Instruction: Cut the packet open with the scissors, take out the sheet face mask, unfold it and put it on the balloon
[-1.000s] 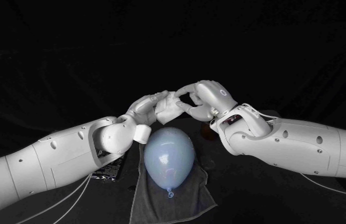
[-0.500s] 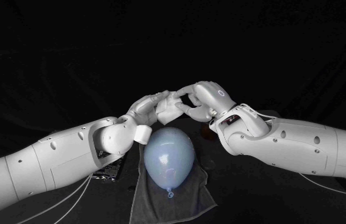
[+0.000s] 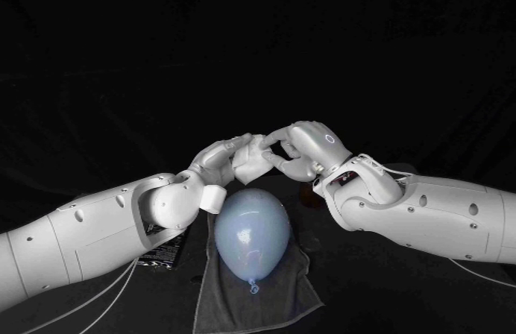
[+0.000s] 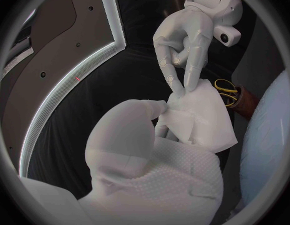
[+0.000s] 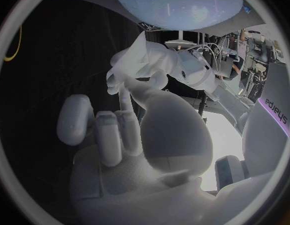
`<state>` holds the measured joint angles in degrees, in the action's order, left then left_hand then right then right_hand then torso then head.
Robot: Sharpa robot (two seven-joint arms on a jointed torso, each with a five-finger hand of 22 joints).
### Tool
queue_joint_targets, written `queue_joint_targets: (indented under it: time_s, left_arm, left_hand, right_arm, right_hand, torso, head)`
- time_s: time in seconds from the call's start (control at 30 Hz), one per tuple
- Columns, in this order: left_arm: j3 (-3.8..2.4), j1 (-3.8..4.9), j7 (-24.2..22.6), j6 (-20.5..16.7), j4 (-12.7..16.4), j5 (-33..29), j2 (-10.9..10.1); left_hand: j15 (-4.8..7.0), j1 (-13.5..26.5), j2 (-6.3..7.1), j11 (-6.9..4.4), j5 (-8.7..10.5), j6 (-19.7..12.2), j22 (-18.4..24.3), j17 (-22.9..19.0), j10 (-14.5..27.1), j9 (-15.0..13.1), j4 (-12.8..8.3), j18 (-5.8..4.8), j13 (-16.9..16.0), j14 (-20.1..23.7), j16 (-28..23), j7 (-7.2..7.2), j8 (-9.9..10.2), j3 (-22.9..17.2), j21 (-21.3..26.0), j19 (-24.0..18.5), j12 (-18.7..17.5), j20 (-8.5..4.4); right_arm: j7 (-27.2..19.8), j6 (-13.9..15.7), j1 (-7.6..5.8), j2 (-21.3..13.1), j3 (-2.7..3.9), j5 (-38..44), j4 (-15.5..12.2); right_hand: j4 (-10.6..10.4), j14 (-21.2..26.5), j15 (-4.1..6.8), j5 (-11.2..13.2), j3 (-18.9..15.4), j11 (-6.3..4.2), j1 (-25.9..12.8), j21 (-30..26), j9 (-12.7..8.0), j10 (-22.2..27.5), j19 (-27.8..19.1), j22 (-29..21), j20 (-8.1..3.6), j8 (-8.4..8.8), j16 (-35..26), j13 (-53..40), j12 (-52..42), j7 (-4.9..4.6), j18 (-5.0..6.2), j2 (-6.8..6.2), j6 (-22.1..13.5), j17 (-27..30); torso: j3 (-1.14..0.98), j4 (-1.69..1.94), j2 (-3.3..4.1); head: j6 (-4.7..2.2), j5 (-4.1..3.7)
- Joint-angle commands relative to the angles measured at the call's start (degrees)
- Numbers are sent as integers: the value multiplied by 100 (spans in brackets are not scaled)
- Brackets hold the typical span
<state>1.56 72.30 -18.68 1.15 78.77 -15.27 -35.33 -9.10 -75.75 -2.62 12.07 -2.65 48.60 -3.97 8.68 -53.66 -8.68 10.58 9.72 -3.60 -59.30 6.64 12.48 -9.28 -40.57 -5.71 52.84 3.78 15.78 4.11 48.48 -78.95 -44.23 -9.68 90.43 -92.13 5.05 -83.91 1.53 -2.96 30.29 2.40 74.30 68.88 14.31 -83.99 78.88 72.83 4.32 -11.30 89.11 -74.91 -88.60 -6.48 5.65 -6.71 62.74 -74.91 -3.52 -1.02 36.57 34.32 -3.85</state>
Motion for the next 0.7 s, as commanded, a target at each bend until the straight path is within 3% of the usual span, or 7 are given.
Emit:
queue_joint_targets:
  time_s: [0.03, 0.3, 0.47, 0.7]
  left_arm:
    - [-8, 12, -108, 57, 22, -66, -1]
    - [-8, 14, -94, 84, 38, -77, -5]
    - [-8, 17, -96, 77, 33, -81, -3]
    - [-8, 19, -106, 59, -5, -82, 7]
  left_hand:
    - [1, 19, -37, 17, -13, -40, 0, 17, 27, -10, 3, 94, -1, -48, 27, 315, 16, -35, -25, 43, -20, 4]
    - [7, 19, -41, 17, -13, -32, 1, 24, 18, -14, 1, 94, -2, -84, 42, 318, 12, -43, -28, 57, -18, 0]
    - [8, 19, -43, 16, -13, -29, 2, 25, 14, -15, 1, 94, -2, -93, 46, 318, 10, -46, -29, 62, -17, -2]
    - [9, 17, -45, 15, -13, -26, 2, 26, 10, -16, 0, 94, -3, -98, 47, 317, 9, -48, -29, 64, -16, -3]
  right_arm:
    - [57, -14, 5, -9, 2, 181, 28]
    - [68, 75, 7, -2, 3, 224, 50]
    - [53, 84, 7, -14, 3, 251, 29]
    - [55, -18, 10, -106, 3, 291, -95]
  right_hand:
    - [8, -581, 53, 20, 47, -59, 85, 44, 25, -534, 21, 25, -16, -63, 45, -1407, -34, 9, -66, 33, 87, -1374]
    - [32, -586, 81, 20, 80, -91, 145, 75, 80, -551, 31, 61, -45, -157, 53, -1432, -59, 42, -72, 108, 184, -1398]
    - [87, -590, 122, 18, 65, -151, 183, 113, 219, -576, 46, 106, -79, -379, 59, -1471, -99, 109, -79, 111, 372, -1417]
    - [144, -595, 159, 11, 196, -191, 163, 172, 405, -601, 73, 171, -120, -586, 67, -1509, -140, 149, -92, 91, 364, -1440]
  torso:
    - [-2, 3, -1]
    - [-2, 3, 2]
    - [-2, 2, 2]
    - [2, 0, -2]
  head:
    - [3, 5]
    - [5, 6]
    - [7, 7]
    - [5, 8]
